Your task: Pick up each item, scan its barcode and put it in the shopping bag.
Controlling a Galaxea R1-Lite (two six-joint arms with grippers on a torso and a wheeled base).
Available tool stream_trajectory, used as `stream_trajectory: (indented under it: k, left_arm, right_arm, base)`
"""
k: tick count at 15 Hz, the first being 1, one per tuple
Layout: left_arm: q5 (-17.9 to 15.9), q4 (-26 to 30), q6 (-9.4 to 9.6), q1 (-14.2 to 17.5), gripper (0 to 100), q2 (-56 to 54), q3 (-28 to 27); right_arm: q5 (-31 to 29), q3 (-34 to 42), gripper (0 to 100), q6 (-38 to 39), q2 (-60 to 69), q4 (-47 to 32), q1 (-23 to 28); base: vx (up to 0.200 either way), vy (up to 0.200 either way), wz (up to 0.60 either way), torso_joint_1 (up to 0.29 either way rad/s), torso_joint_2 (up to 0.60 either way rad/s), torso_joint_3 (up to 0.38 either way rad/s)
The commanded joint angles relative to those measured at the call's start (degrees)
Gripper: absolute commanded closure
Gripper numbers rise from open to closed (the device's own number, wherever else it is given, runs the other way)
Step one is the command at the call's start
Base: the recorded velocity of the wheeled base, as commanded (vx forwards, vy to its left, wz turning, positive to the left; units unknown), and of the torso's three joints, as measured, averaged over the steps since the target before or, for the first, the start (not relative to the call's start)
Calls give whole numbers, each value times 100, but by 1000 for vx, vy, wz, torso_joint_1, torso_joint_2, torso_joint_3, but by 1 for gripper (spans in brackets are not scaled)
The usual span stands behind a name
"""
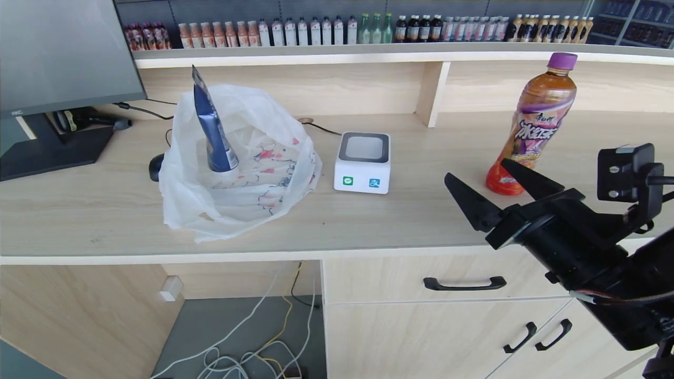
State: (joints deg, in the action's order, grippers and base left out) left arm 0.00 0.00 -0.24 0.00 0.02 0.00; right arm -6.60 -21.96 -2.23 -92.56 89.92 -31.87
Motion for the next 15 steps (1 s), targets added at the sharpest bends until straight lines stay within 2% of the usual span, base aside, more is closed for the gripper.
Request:
stream_trajectory:
  k: [1,9,13,14,15]
  left_arm:
    - [0,0,-2,0,100,-2,0]
    - [0,0,7,0,100,-2,0]
    - [0,0,33,0,100,-2,0]
    - [0,0,33,0,100,-2,0]
    - [0,0,33,0,100,-2,0]
  right_arm:
    - [0,25,0,3,-78,8,5]
    - [0,86,0,3,-69,8,-4]
    - [9,-125,0,-190,-95,8,-4]
    - [9,-406,0,-199,-122,-45,-13]
    - [9,-678,0,-199,-86,-458,-57]
  base:
    - [0,-200,0,-2,2,-2]
    - [0,-200,0,3,2,5]
    - [0,0,0,0,0,0]
    - [0,0,0,0,0,0]
    - [0,0,0,0,0,0]
